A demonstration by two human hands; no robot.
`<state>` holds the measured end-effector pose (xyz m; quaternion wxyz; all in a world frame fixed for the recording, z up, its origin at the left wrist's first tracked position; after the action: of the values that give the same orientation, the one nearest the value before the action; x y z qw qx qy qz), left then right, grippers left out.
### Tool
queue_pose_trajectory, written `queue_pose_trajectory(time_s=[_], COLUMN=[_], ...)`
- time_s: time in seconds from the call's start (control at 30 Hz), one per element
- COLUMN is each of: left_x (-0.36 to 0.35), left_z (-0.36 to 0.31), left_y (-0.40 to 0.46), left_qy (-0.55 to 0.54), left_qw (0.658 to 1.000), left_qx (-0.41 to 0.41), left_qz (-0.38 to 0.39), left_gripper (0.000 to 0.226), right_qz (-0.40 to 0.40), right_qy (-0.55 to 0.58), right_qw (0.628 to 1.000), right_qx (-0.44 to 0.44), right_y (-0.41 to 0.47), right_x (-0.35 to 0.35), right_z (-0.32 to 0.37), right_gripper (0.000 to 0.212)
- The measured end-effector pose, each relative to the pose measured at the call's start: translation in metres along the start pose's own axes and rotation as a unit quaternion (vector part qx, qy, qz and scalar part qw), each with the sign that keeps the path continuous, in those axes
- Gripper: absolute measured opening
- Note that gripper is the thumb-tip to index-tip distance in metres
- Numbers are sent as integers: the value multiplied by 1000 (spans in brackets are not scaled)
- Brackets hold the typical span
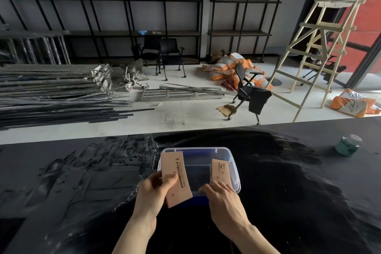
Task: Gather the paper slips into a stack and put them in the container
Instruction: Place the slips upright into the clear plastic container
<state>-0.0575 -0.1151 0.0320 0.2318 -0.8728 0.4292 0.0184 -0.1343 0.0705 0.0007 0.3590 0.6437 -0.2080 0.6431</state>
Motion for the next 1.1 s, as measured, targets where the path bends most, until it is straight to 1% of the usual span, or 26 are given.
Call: queue_pose_trajectory(time_s=[0.07,0.1,0.2,0.27,0.33,0.4,0.47,0.53,0.63,0.73,0.8,0.93,1.03,1.1], left_x=[-11,-17,-34,-44,-51,-55,-60,-65,-73,-78,-81,-80,-75,-73], left_z=[2,5,19,33,50,68,79,84,85,85,83,81,81,79], left_y=[2,4,10,13,13,14,17,18,19,20,19,22,23,22], left_qy=[9,13,27,50,79,114,144,175,209,255,305,392,435,470], left_qw=[1000,1000,999,997,992,985,978,973,967,955,941,909,890,874], left_qx=[3,7,36,66,100,130,148,149,148,149,145,135,132,117], left_qz=[5,5,1,1,-6,-10,-2,1,15,21,28,36,35,29], left_gripper=[16,17,35,43,50,69,78,81,96,101,104,102,96,87], right_qz=[-3,-3,6,9,8,7,4,4,10,11,15,19,9,16], right_qy=[3,8,29,32,38,35,28,33,44,37,36,44,56,64], right_qw=[1000,1000,1000,999,999,999,999,999,999,999,999,999,998,997], right_qx=[-2,-4,5,10,18,27,35,35,29,31,30,22,21,28], right_y=[-18,-26,-48,-60,-70,-76,-78,-78,-78,-79,-78,-75,-74,-73], right_x=[2,3,4,2,-1,-3,-2,1,5,7,9,15,19,23], right_z=[0,0,1,3,5,5,5,4,5,5,5,5,3,3], right_gripper=[24,28,45,50,47,43,39,36,38,35,33,38,46,45])
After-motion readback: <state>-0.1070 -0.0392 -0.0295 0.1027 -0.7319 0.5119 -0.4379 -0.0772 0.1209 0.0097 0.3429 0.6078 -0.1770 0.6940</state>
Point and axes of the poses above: each hand's wrist, its own y-axis towards the middle knuckle, its own x-axis out of the back of the hand, z = x × y, the point moved 4 cm from there along y, towards the middle knuckle, and after that the axes turned 12 degrees about -y, right-handed, at the moved point
